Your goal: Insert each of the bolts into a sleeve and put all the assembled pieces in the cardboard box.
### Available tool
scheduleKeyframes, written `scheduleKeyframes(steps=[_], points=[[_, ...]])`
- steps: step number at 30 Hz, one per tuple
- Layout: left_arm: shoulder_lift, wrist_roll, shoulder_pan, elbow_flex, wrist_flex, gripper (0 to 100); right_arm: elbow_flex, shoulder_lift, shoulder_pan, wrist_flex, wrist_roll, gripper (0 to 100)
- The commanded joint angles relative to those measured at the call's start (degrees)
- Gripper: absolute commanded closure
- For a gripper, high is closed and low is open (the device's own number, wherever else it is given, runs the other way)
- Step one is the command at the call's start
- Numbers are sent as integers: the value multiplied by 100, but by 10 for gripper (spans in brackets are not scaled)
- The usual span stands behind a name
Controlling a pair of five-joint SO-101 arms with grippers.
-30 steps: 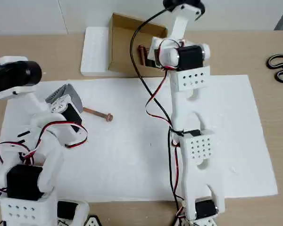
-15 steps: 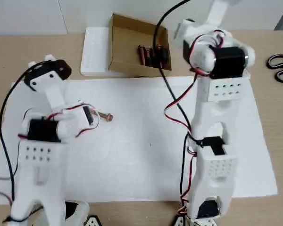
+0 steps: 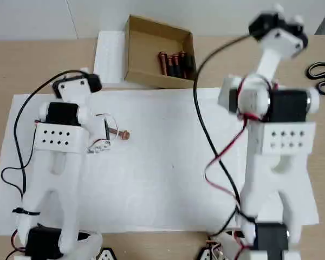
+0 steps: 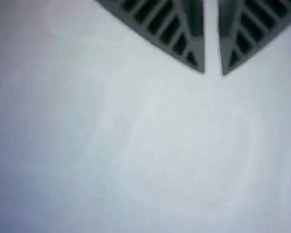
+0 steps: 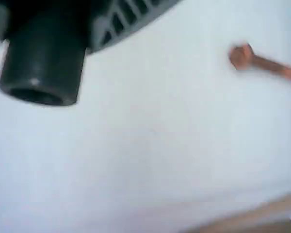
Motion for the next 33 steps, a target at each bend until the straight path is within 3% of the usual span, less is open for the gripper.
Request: scheduleKeyframes(steps=[1, 4, 11, 24, 33], points=[[-26, -1240, -9, -312, 132, 992, 958, -919, 215, -268, 70, 996], [-26, -2532, 9, -312, 123, 992, 1530, -1367, 312, -470, 316, 996], [18, -3719, -18, -312, -149, 994, 2602, -1956, 391, -690, 774, 996], [141, -7596, -18, -286, -123, 994, 3525, -2114, 409, -690, 879, 996], [1213, -10031, -413, -321, -114, 994, 3833, -2114, 1130, -690, 897, 996]])
